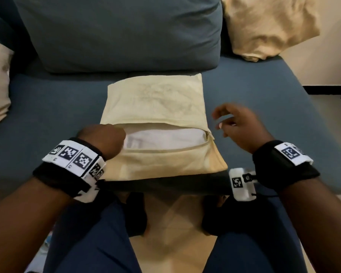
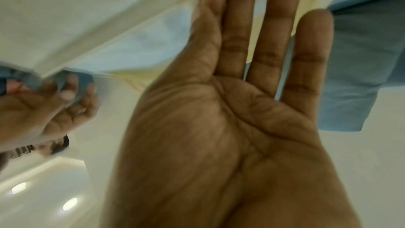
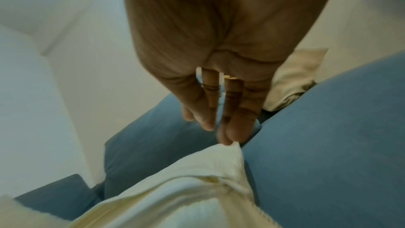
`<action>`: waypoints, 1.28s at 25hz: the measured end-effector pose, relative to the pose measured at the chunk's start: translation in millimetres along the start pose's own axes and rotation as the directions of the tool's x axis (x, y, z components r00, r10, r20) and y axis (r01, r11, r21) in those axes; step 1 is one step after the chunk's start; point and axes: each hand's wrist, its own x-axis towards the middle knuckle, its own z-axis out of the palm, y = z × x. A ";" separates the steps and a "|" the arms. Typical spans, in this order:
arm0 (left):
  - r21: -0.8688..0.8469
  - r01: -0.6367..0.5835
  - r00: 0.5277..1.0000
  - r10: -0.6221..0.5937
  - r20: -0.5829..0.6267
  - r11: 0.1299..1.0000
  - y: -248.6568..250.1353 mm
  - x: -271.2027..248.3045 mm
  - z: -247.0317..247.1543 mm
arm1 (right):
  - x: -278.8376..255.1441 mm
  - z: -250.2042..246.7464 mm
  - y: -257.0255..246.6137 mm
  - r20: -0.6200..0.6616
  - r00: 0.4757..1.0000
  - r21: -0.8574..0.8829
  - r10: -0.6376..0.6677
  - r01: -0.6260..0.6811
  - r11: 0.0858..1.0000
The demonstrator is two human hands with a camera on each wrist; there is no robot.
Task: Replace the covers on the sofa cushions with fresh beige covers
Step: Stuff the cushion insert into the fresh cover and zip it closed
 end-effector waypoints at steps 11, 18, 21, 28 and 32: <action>-0.356 -0.393 0.841 0.175 -0.513 0.848 163.2 19.3 -7.6 | 0.8 53.0 22.4 -0.081 0.950 -0.207 0.300 -0.310 0.928; -0.310 -0.404 0.797 0.165 -0.581 0.861 171.8 25.5 8.1 | -3.7 54.4 28.1 -0.063 0.958 -0.234 0.279 -0.286 0.929; -0.295 -0.390 0.788 0.151 -0.597 0.872 177.0 24.8 6.2 | -4.2 52.0 22.9 -0.086 0.963 -0.296 0.256 -0.270 0.916; -0.255 -0.312 0.764 0.083 -0.640 0.915 190.7 34.5 1.4 | 2.7 49.3 21.7 -0.084 0.975 -0.050 0.207 -0.212 0.976; -0.213 -0.293 0.792 0.112 -0.600 0.932 195.7 37.5 -6.5 | -5.0 51.9 14.4 -0.121 0.984 -0.200 0.133 -0.156 0.967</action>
